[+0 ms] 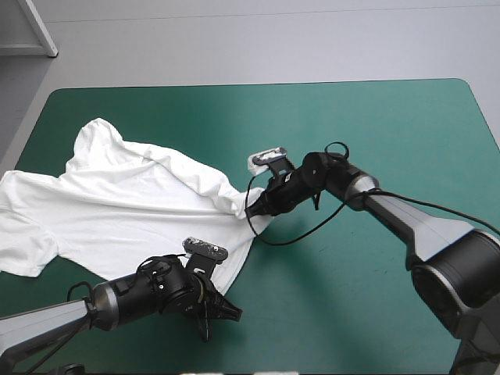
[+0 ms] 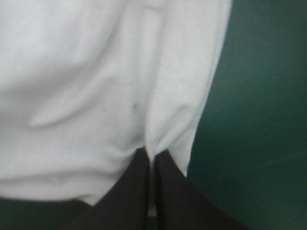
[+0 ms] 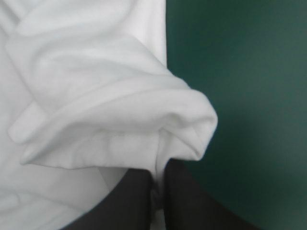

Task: Fold the cloth

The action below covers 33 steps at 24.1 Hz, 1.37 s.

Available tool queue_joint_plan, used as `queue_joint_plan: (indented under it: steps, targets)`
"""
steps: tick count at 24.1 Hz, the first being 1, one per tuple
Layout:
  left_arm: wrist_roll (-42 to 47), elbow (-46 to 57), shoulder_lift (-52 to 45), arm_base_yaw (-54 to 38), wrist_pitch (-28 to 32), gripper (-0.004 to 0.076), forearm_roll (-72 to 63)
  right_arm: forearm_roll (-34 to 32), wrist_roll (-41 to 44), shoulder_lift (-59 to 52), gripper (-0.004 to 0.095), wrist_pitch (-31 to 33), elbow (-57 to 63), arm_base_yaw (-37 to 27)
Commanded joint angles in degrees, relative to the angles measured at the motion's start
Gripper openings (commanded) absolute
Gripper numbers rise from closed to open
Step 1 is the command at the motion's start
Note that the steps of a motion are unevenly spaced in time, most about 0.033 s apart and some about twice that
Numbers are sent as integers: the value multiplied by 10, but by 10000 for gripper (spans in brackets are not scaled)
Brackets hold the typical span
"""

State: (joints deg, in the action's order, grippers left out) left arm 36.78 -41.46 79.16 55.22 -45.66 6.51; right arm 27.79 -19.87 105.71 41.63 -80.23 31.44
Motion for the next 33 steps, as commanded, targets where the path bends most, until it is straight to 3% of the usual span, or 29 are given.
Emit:
queue_joint_plan:
  steps: [1, 8, 14, 17, 21, 24, 28, 33]
  targets:
    - [5, -29, -3, 3, -85, -8, 18, -14, 12, -89, -13, 11, -52, -33]
    - [-21, -232, -52, 3, -280, -8, 199, -39, 36, -186, -13, 55, -171, -79]
    - [-131, -467, -86, 2, -282, -8, 254, -85, 77, -234, -13, 84, -300, -86]
    - [-225, -653, -83, 2, -282, -8, 296, -88, 82, -266, -15, 91, -401, -86]
    - [-317, -842, -64, 2, -282, -8, 396, -70, 82, -296, -15, 80, -486, -86]
    - [-387, -979, -36, 2, -282, -8, 386, -39, 82, -308, -15, 76, -529, -86]
    - [-438, -1052, -15, 2, -269, -8, 330, 53, 51, -313, -14, 71, -558, -84]
    - [-445, -1051, -12, 2, -238, -8, 319, 83, 33, -319, -14, 63, -571, -84]
